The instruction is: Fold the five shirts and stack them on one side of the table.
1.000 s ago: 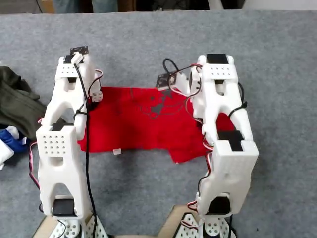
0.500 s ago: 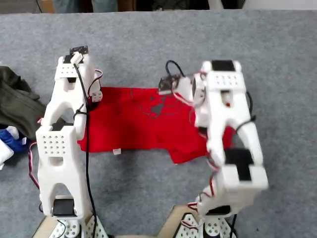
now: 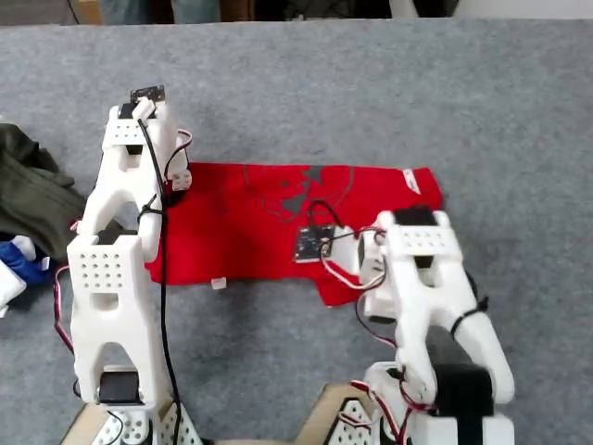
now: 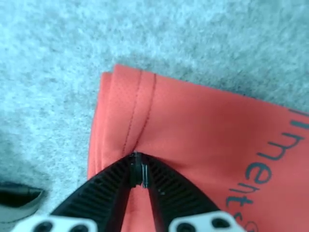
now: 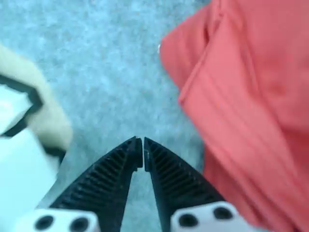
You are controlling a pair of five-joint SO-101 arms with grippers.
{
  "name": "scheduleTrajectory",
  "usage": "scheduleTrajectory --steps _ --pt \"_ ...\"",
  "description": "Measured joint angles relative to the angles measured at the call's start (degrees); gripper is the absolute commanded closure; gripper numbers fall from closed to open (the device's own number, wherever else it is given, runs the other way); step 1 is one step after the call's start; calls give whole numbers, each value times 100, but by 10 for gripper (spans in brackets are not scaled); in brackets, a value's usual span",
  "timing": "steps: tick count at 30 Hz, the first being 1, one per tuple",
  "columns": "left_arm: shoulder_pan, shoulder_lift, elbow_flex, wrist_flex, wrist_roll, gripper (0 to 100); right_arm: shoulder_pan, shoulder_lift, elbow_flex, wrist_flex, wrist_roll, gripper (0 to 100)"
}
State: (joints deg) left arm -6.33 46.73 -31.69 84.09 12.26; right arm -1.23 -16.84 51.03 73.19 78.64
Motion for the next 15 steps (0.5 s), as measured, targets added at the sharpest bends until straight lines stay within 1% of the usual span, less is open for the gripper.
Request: scheduleTrajectory --steps 3,5,6,9,12,15 --pt "0 0 0 0 0 971 -141 563 -9 -703 -202 985" --pt "0 0 0 0 0 971 -220 1020 -123 -1169 -466 985" --pt "0 0 0 0 0 971 -229 1248 -273 -1231 -633 985" --pt "0 0 0 -18 0 971 -211 1767 -897 -1090 -905 985" --pt "0 0 0 -35 0 971 -220 1987 -1688 -809 -993 985" --pt "0 0 0 -35 0 971 -246 2136 -2259 -756 -1011 985"
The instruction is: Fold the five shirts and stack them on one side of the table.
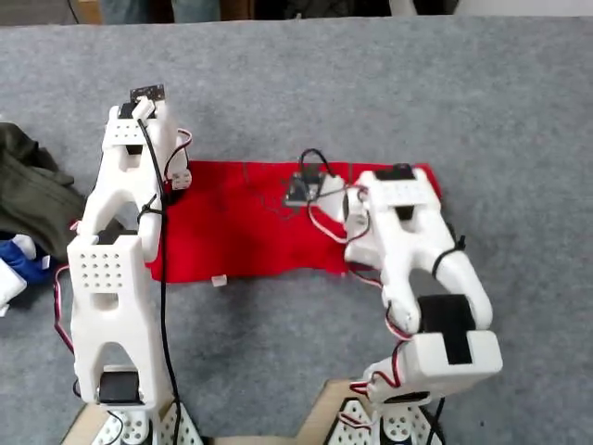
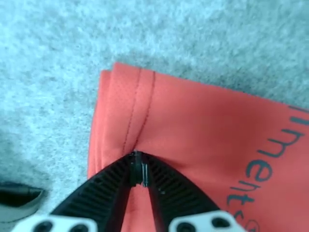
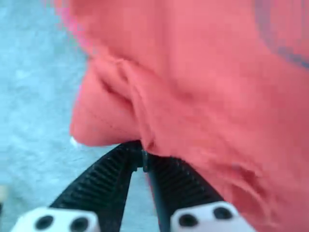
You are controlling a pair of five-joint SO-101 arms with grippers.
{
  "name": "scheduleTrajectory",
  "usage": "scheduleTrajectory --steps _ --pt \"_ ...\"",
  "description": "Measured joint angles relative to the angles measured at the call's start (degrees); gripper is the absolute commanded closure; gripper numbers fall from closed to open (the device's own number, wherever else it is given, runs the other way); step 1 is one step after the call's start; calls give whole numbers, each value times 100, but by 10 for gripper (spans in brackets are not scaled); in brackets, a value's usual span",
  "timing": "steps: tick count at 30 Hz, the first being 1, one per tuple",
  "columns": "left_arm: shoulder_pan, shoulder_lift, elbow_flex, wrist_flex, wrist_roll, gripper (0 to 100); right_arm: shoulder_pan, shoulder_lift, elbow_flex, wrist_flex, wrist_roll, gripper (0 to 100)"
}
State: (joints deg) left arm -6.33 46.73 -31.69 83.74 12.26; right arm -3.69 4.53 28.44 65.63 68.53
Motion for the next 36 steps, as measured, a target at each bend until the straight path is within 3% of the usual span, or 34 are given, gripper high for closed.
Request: scheduleTrajectory --steps 6,15,19,26,30,36 --pt "0 0 0 0 0 971 9 484 -826 -193 -149 985" --pt "0 0 0 0 0 971 18 1037 -1952 -290 -1442 985" --pt "0 0 0 0 0 971 18 756 -2171 475 -1582 985" --pt "0 0 0 0 0 971 9 -615 -1767 2145 -985 985" --pt "0 0 0 0 0 971 -70 -941 -765 1459 -1046 985" --pt "0 0 0 0 0 971 -624 -448 -281 -105 -1916 985"
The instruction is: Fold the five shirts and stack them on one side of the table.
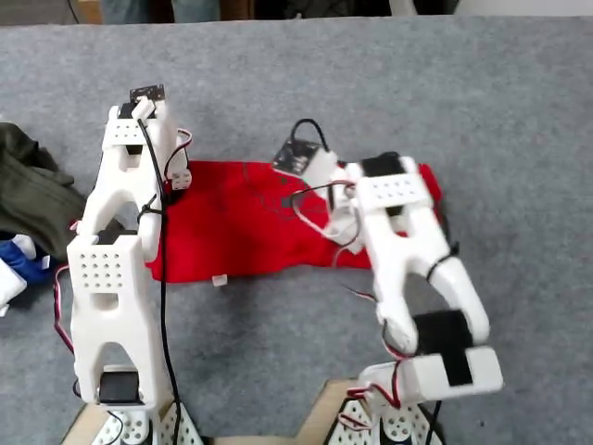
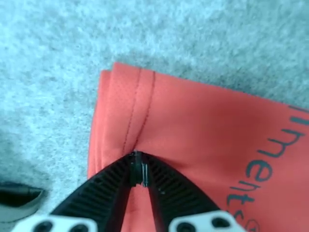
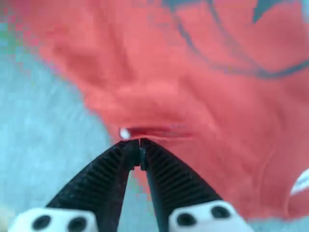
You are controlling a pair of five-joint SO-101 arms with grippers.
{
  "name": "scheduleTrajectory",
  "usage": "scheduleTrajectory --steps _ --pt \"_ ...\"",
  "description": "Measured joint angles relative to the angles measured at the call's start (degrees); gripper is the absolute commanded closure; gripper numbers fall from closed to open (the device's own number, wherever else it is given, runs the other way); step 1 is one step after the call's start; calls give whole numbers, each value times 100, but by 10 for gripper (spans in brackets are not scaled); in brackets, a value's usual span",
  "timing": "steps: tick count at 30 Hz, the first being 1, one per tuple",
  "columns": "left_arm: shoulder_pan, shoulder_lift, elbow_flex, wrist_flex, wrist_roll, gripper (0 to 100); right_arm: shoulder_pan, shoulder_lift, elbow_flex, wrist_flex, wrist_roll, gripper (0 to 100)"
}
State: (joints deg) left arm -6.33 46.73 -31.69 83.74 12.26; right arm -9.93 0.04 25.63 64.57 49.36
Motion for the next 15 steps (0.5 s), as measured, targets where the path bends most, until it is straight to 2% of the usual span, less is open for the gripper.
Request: scheduleTrajectory --steps 4,6,12,15 --pt "0 0 0 0 0 971 -141 844 -53 -1178 -818 985" --pt "0 0 0 0 0 971 -123 1213 -246 -1442 -1204 985" --pt "0 0 0 0 0 971 -132 1284 -747 -712 -1424 985" --pt "0 0 0 0 0 971 114 853 -1020 -202 -1442 985"
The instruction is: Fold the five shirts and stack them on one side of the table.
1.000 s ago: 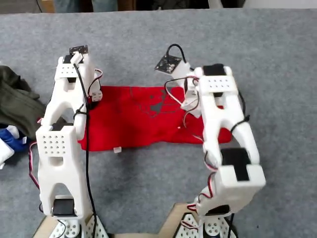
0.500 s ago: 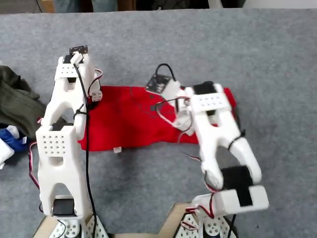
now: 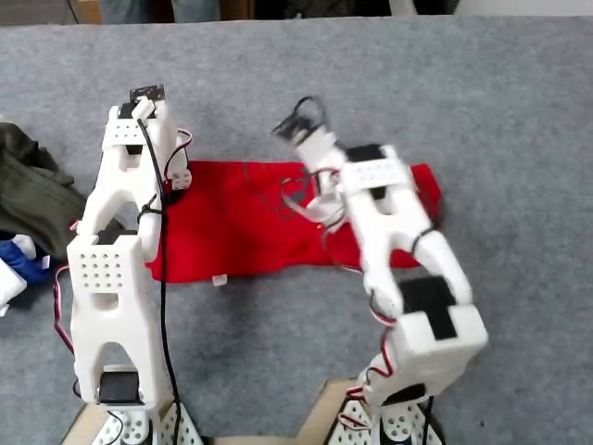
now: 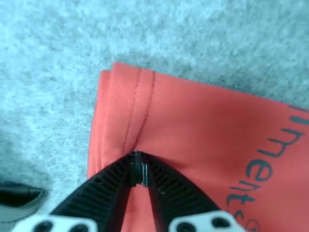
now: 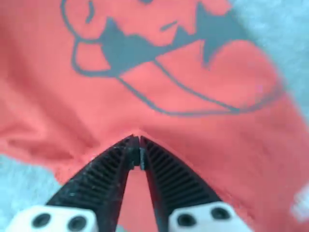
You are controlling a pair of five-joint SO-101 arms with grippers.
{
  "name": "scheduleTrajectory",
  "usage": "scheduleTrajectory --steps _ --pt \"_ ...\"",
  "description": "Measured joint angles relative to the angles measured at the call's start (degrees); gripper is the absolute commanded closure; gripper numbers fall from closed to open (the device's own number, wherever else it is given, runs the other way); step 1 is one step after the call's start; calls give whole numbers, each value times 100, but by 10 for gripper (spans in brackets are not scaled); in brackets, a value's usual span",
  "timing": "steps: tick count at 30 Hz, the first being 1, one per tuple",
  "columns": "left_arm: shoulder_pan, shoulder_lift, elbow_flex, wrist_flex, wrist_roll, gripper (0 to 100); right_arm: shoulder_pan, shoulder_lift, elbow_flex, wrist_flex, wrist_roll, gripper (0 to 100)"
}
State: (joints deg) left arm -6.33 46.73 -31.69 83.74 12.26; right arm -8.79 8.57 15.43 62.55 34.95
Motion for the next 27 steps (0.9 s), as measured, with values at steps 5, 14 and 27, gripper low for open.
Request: scheduleTrajectory --steps 5,14,27 --pt "0 0 0 0 0 971 791 -844 -404 791 475 985" --pt "0 0 -229 193 -457 966 1530 -211 -53 571 633 985" --pt "26 53 -2224 1618 -1389 966 1591 -800 440 -18 281 985"
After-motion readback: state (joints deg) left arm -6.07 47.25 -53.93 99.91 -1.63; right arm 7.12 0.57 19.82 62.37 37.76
